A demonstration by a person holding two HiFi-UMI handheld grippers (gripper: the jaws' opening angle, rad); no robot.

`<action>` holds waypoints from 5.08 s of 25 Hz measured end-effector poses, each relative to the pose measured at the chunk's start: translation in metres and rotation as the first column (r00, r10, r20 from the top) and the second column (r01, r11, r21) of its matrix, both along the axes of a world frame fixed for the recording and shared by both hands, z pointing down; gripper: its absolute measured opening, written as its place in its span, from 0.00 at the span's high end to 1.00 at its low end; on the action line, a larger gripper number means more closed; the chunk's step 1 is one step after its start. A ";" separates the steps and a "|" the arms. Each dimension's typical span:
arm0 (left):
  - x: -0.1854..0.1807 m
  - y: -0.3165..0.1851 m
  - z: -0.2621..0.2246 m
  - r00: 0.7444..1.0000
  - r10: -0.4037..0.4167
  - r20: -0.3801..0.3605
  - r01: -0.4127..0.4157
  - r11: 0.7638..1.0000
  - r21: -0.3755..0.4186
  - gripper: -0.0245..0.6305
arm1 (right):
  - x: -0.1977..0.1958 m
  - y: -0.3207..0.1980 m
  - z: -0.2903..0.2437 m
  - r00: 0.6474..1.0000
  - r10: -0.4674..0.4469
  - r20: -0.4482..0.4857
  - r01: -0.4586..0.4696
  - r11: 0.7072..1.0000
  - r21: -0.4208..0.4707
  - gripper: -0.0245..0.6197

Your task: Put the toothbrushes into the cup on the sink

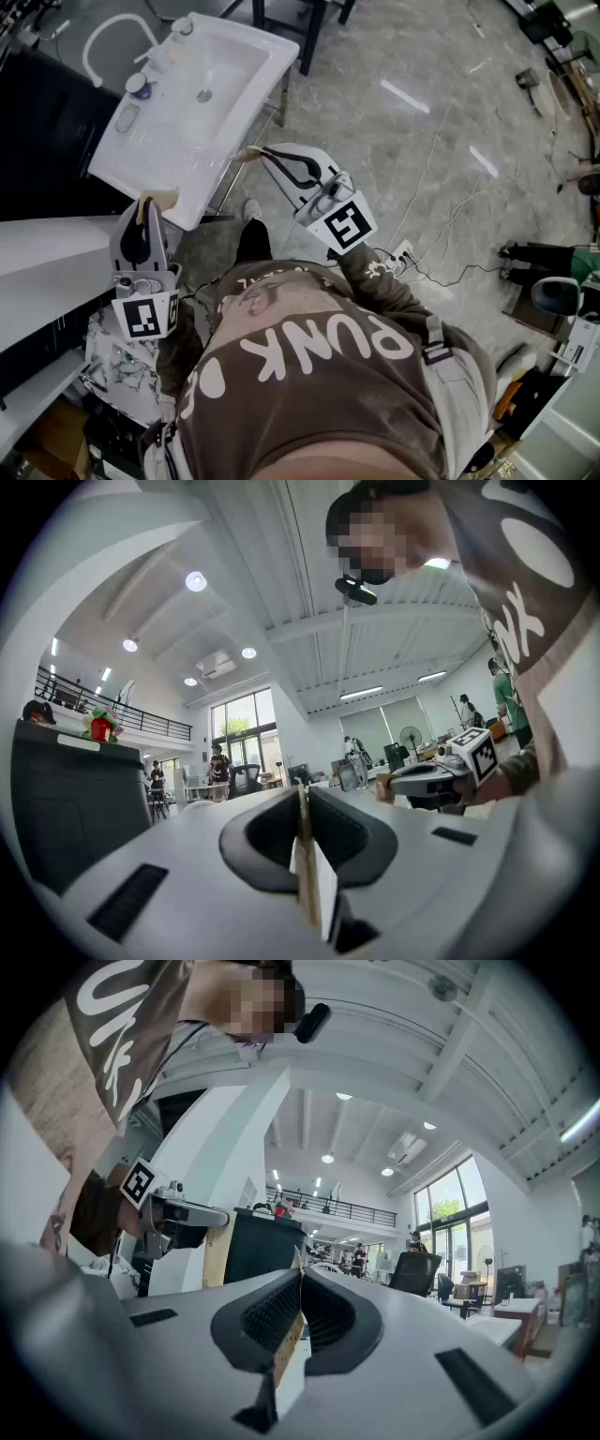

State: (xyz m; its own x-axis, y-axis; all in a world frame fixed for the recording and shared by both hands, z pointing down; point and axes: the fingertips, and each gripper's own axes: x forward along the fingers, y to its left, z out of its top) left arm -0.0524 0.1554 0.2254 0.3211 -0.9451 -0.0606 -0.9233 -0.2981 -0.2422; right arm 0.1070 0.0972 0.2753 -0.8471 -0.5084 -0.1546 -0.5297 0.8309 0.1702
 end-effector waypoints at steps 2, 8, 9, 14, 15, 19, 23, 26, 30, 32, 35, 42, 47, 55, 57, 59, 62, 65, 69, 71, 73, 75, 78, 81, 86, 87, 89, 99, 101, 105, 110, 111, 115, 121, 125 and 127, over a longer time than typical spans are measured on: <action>-0.003 -0.005 0.001 1.000 0.000 -0.002 0.000 1.000 -0.001 0.92 | -0.003 -0.006 0.002 1.000 0.002 -0.006 -0.002 1.000 -0.008 0.95; -0.015 -0.025 0.004 1.000 0.002 -0.015 -0.003 1.000 -0.005 0.92 | -0.016 -0.031 0.008 1.000 0.003 -0.029 -0.003 1.000 -0.007 0.95; -0.018 -0.029 0.006 1.000 0.002 -0.019 -0.002 1.000 -0.007 0.92 | -0.020 -0.037 0.008 0.999 0.000 -0.036 0.000 1.000 -0.001 0.95; -0.035 -0.049 0.013 0.999 0.002 -0.042 -0.003 1.000 -0.014 0.92 | -0.049 -0.086 0.008 0.993 -0.006 -0.116 0.013 0.998 0.056 0.95; -0.039 -0.053 0.015 0.999 0.001 -0.048 -0.002 1.000 -0.015 0.92 | -0.056 -0.100 0.006 0.992 -0.005 -0.128 0.015 0.997 0.076 0.95; -0.057 -0.070 0.023 0.997 -0.008 -0.075 0.006 1.000 -0.023 0.92 | -0.090 -0.162 -0.007 0.988 0.002 -0.152 0.020 0.989 0.143 0.95; -0.074 -0.086 0.033 0.997 -0.016 -0.079 0.013 0.999 -0.036 0.92 | -0.128 -0.222 -0.019 0.987 0.011 -0.158 0.023 0.978 0.207 0.95; -0.085 -0.095 0.046 0.997 -0.018 -0.076 0.013 0.998 -0.068 0.92 | -0.156 -0.268 -0.023 0.988 0.027 -0.150 0.010 0.971 0.240 0.95; -0.098 -0.108 0.059 0.995 -0.030 -0.098 0.021 0.995 -0.098 0.92 | -0.197 -0.338 -0.020 0.989 0.036 -0.140 0.002 0.966 0.260 0.95; -0.105 -0.113 0.064 0.994 -0.036 -0.106 0.024 0.994 -0.110 0.92 | -0.215 -0.374 -0.013 0.988 0.047 -0.144 -0.009 0.967 0.254 0.95; -0.114 -0.122 0.071 0.993 -0.041 -0.115 0.026 0.992 -0.127 0.92 | -0.234 -0.427 0.004 0.983 0.072 -0.171 -0.031 0.972 0.234 0.95; -0.134 -0.142 0.081 0.991 -0.059 -0.124 0.041 0.989 -0.145 0.92 | -0.263 -0.505 0.066 0.964 0.117 -0.238 -0.079 0.984 0.162 0.95; -0.141 -0.152 0.085 0.991 -0.064 -0.116 0.047 0.987 -0.151 0.92 | -0.274 -0.529 0.098 0.958 0.128 -0.256 -0.107 0.990 0.095 0.95; -0.148 -0.168 0.076 0.996 -0.031 -0.084 0.021 0.993 -0.114 0.92 | -0.280 -0.541 0.149 0.938 0.130 -0.321 -0.135 0.991 0.007 0.91; -0.153 -0.181 0.064 0.998 -0.026 -0.057 0.022 0.997 -0.072 0.92 | -0.277 -0.538 0.150 0.946 0.121 -0.302 -0.129 0.992 -0.006 0.71; -0.161 -0.196 0.051 0.999 -0.023 -0.031 0.022 0.999 -0.023 0.92 | -0.273 -0.530 0.142 0.956 0.109 -0.273 -0.115 0.993 -0.007 0.64; -0.172 -0.223 0.038 1.000 -0.003 0.016 0.002 0.999 0.050 0.92 | -0.264 -0.507 0.120 0.972 0.090 -0.216 -0.088 0.996 0.020 0.60; -0.183 -0.256 0.041 0.998 0.004 0.064 -0.009 0.997 0.082 0.92 | -0.248 -0.473 0.093 0.988 0.076 -0.132 -0.071 0.997 0.041 0.59; -0.201 -0.303 0.061 0.999 0.001 0.050 -0.005 0.997 0.074 0.92 | -0.224 -0.414 0.065 0.999 0.048 0.002 -0.048 0.996 0.081 0.60; -0.210 -0.324 0.075 1.000 -0.010 0.020 0.009 0.998 0.069 0.92 | -0.212 -0.385 0.060 0.999 0.050 0.016 -0.052 0.993 0.105 0.60; -0.217 -0.342 0.091 1.000 -0.021 0.009 0.020 0.998 0.058 0.92 | -0.204 -0.360 0.064 0.998 0.058 0.004 -0.058 0.992 0.111 0.61; -0.223 -0.354 0.107 1.000 -0.029 0.008 0.029 0.998 0.049 0.92 | -0.198 -0.337 0.074 0.998 0.061 -0.026 -0.058 0.993 0.102 0.62; -0.227 -0.368 0.127 0.999 -0.029 0.018 0.028 0.998 0.053 0.92 | -0.193 -0.309 0.092 0.996 0.050 -0.080 -0.045 0.997 0.066 0.63; -0.229 -0.382 0.151 0.999 -0.035 0.019 0.035 0.999 0.031 0.92 | -0.188 -0.293 0.103 0.993 0.041 -0.113 -0.038 0.999 0.036 0.63; -0.238 -0.395 0.192 0.998 -0.060 0.019 0.061 0.998 -0.031 0.92 | -0.176 -0.282 0.103 0.990 0.047 -0.132 -0.043 0.999 0.031 0.63; -0.239 -0.395 0.197 0.998 -0.065 0.022 0.066 0.997 -0.038 0.92 | -0.173 -0.281 0.101 0.990 0.051 -0.131 -0.047 0.998 0.033 0.63; -0.239 -0.395 0.202 0.998 -0.062 0.026 0.063 0.997 -0.044 0.92 | -0.168 -0.280 0.098 0.990 0.060 -0.124 -0.056 0.998 0.035 0.63; -0.205 -0.350 0.109 0.996 0.018 0.084 -0.020 1.000 0.016 0.63 | -0.155 -0.247 0.045 0.996 0.061 -0.058 -0.055 0.993 0.108 0.62; -0.191 -0.326 0.085 0.995 0.037 0.095 -0.041 0.998 0.037 0.63 | -0.152 -0.238 0.034 0.997 0.057 -0.046 -0.050 0.991 0.126 0.62; -0.155 -0.259 0.051 0.993 0.073 0.088 -0.079 0.995 0.063 0.63 | -0.141 -0.207 0.006 0.999 0.042 -0.011 -0.040 0.988 0.151 0.61; -0.108 -0.173 0.029 0.994 0.098 0.046 -0.100 0.994 0.052 0.63 | -0.116 -0.150 -0.024 0.999 0.014 0.030 -0.019 0.985 0.171 0.60; -0.098 -0.156 0.026 0.994 0.101 0.038 -0.103 0.993 0.049 0.63 | -0.110 -0.136 -0.027 0.999 0.007 0.035 -0.013 0.986 0.169 0.59; -0.059 -0.091 0.019 0.994 0.113 0.010 -0.114 0.993 0.038 0.63 | -0.087 -0.076 -0.018 0.999 -0.024 -0.030 0.028 0.988 0.153 0.57; -0.012 -0.011 0.024 0.991 0.130 -0.021 -0.130 0.992 0.001 0.63 | -0.056 0.010 0.017 0.983 -0.064 -0.172 0.081 0.992 0.092 0.56; 0.006 0.017 0.029 0.990 0.133 -0.047 -0.134 0.991 -0.016 0.63 | -0.047 0.043 0.025 0.986 -0.075 -0.148 0.086 0.993 0.074 0.58; 0.011 0.026 0.031 0.990 0.130 -0.054 -0.132 0.991 -0.022 0.63 | -0.045 0.051 0.029 0.986 -0.077 -0.147 0.087 0.994 0.065 0.59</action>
State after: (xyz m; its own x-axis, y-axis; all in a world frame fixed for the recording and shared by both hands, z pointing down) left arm -0.0419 0.1810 0.2564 0.4391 -0.8966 -0.0568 -0.8871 -0.4227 -0.1851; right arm 0.0616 0.1481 0.3043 -0.9015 -0.4285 -0.0611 -0.4260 0.8535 0.3001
